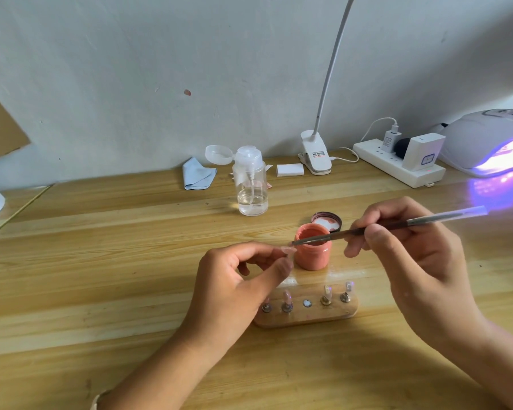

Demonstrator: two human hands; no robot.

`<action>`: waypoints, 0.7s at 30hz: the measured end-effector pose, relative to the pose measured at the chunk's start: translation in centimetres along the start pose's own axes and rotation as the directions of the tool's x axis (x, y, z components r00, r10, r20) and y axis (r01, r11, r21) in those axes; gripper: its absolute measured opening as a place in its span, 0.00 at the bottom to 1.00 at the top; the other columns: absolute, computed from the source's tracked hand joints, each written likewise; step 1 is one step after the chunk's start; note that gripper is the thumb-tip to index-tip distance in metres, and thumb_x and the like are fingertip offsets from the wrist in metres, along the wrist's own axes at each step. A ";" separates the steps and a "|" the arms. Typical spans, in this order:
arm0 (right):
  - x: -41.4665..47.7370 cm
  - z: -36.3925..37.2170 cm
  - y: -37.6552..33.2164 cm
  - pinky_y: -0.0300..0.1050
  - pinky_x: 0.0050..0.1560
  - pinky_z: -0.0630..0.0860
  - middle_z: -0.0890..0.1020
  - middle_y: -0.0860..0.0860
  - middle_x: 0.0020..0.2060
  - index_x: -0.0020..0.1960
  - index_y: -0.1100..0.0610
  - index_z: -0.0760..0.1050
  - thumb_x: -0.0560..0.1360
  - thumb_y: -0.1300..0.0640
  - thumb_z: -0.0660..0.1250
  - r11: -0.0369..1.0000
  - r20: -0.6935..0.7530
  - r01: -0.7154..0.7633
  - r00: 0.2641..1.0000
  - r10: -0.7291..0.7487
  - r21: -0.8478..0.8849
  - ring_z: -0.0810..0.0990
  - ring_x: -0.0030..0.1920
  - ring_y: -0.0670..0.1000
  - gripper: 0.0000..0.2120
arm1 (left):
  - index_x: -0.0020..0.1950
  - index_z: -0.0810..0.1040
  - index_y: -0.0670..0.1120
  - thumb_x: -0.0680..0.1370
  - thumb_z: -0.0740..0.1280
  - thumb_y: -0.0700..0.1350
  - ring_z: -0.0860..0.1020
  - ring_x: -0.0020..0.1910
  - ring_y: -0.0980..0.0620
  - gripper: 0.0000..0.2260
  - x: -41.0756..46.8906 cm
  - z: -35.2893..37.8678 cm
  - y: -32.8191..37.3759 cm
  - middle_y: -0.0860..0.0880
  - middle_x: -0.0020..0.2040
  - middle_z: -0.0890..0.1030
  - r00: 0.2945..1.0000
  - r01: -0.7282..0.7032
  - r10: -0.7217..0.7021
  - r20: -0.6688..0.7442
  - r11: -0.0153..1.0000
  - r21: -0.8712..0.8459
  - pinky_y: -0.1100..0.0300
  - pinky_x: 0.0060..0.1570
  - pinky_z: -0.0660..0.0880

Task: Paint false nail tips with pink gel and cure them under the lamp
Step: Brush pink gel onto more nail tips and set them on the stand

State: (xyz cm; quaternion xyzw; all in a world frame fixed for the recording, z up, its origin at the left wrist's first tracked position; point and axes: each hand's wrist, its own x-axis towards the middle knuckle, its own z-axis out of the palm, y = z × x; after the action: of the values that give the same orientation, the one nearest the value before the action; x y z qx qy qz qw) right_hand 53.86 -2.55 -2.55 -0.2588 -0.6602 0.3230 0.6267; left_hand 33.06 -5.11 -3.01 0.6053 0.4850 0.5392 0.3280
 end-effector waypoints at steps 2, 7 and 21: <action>-0.1 0.1 -0.1 0.42 0.51 0.77 0.83 0.48 0.36 0.47 0.51 0.76 0.79 0.52 0.65 1.000 0.049 0.010 0.999 -0.010 -0.004 0.83 0.40 0.52 0.03 | 0.43 0.87 0.52 0.68 0.76 0.51 0.76 0.33 0.64 0.07 0.0 0.0 0.0 0.55 0.38 0.85 1.000 0.005 -0.005 -0.002 1.000 0.004 0.58 0.29 0.76; 0.1 -0.2 0.0 0.41 0.45 0.75 0.81 0.50 0.33 0.45 0.52 0.76 0.76 0.54 0.64 0.996 -0.032 -0.006 0.999 0.003 -0.087 0.81 0.37 0.51 0.04 | 0.44 0.87 0.52 0.69 0.76 0.51 0.76 0.33 0.61 0.07 0.1 0.0 -0.2 0.53 0.42 0.86 1.000 0.009 -0.009 0.002 1.000 0.007 0.56 0.30 0.77; 0.1 -0.3 -0.1 0.41 0.43 0.74 0.80 0.48 0.33 0.44 0.50 0.76 0.75 0.56 0.63 0.988 -0.057 0.023 0.998 -0.032 -0.152 0.80 0.36 0.51 0.04 | 0.44 0.87 0.52 0.69 0.76 0.51 0.75 0.33 0.62 0.06 0.0 0.0 -0.2 0.53 0.41 0.86 1.000 0.013 -0.013 0.009 1.000 0.004 0.56 0.30 0.76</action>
State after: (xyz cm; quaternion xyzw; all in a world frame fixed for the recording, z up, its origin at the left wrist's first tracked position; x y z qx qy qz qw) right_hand 54.15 -2.55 -2.39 -0.3060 -0.6673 0.2557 0.6291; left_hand 32.98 -5.04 -3.13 0.6052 0.4886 0.5334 0.3323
